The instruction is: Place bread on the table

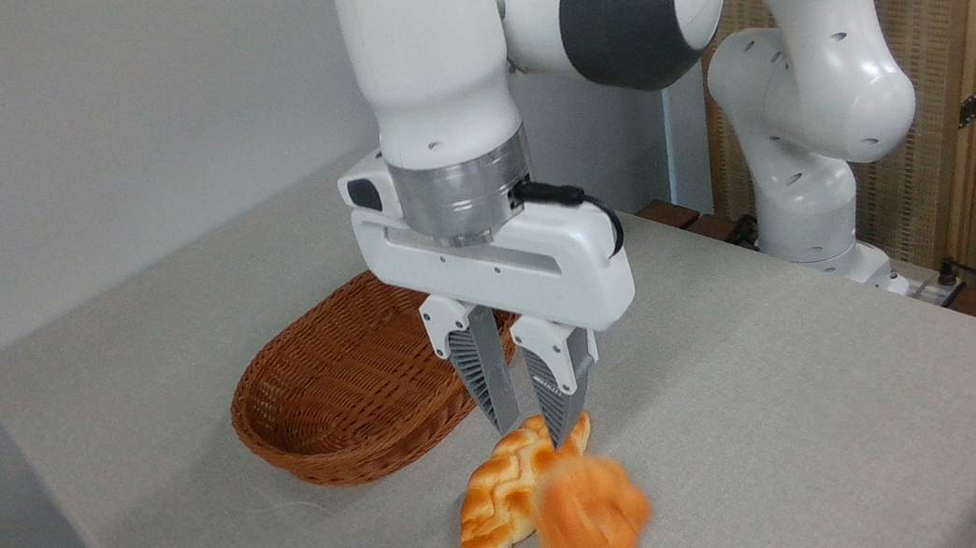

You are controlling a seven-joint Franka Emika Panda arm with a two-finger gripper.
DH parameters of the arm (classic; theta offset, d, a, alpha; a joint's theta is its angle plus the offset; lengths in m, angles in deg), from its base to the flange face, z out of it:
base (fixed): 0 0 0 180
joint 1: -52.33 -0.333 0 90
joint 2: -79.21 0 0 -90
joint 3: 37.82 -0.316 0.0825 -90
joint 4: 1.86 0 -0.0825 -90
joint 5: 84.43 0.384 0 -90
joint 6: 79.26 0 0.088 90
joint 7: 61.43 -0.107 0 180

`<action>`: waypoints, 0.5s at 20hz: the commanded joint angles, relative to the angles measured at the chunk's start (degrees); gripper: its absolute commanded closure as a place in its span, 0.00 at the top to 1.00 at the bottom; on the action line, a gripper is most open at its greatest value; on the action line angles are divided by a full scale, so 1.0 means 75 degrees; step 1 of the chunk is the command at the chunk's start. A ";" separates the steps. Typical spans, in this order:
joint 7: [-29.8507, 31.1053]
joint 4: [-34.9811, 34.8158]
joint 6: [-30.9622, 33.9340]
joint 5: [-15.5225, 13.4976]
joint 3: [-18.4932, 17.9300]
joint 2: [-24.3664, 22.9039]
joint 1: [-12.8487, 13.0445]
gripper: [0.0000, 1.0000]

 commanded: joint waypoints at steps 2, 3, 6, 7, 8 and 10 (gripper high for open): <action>-0.0120 0.0046 0.0100 0.0070 -0.0067 0.0121 0.0170 1.00; -0.0120 0.0058 0.0100 0.0035 -0.0055 0.0132 0.0182 1.00; -0.0120 0.0093 0.0088 -0.0024 0.0120 0.0097 0.0206 1.00; -0.0109 0.0093 0.0065 -0.0070 0.0214 0.0086 0.0217 1.00; -0.0108 0.0105 -0.0005 -0.0210 0.0389 0.0062 0.0206 1.00; -0.0108 0.0291 -0.0018 -0.0363 0.0635 0.0027 0.0217 1.00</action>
